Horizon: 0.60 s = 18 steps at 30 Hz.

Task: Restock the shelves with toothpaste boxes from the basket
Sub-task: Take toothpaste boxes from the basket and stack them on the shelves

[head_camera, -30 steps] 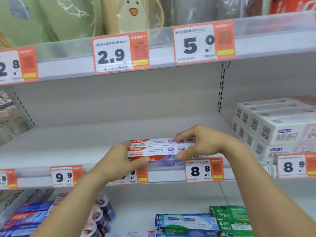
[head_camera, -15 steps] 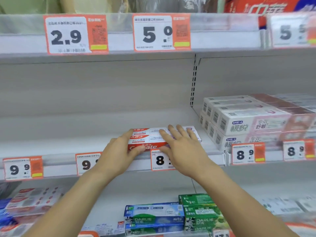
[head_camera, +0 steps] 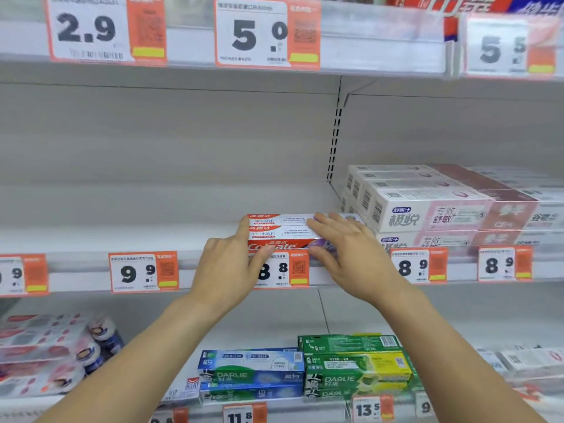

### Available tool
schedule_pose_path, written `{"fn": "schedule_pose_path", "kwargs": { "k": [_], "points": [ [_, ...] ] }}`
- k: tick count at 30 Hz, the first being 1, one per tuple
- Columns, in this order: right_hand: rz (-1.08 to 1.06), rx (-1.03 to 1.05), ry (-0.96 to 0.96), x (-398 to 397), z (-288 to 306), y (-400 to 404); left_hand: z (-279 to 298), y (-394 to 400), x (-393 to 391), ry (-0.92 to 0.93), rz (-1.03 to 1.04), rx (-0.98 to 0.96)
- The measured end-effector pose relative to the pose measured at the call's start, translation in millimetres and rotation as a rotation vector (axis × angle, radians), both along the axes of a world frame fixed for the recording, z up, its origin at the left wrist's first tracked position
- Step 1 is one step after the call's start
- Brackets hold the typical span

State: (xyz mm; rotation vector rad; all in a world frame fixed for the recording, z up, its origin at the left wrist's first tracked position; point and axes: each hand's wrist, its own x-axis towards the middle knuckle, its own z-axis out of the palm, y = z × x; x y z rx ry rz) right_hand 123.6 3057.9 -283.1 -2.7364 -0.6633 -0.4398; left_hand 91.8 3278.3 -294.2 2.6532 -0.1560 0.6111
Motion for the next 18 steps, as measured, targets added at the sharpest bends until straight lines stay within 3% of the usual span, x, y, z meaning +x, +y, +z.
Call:
{"fn": "schedule_pose_path", "kwargs": {
  "k": [7,11,15,18],
  "points": [
    [-0.01,-0.039,-0.022,-2.3,0.5,4.5,5.1,-0.2,0.2,0.098,-0.015,0.08],
    [-0.034,-0.046,0.002,-7.7,2.8,16.5,14.4,11.7,-4.6,0.171,-0.103,-0.004],
    [0.095,0.165,-0.187,-24.4,6.7,48.8,29.3,43.6,-28.8,-0.112,-0.105,-0.09],
    [0.26,0.278,-0.082,-45.8,6.4,94.6,29.0,82.6,-58.6,-0.172,-0.105,-0.138]
  ]
}}
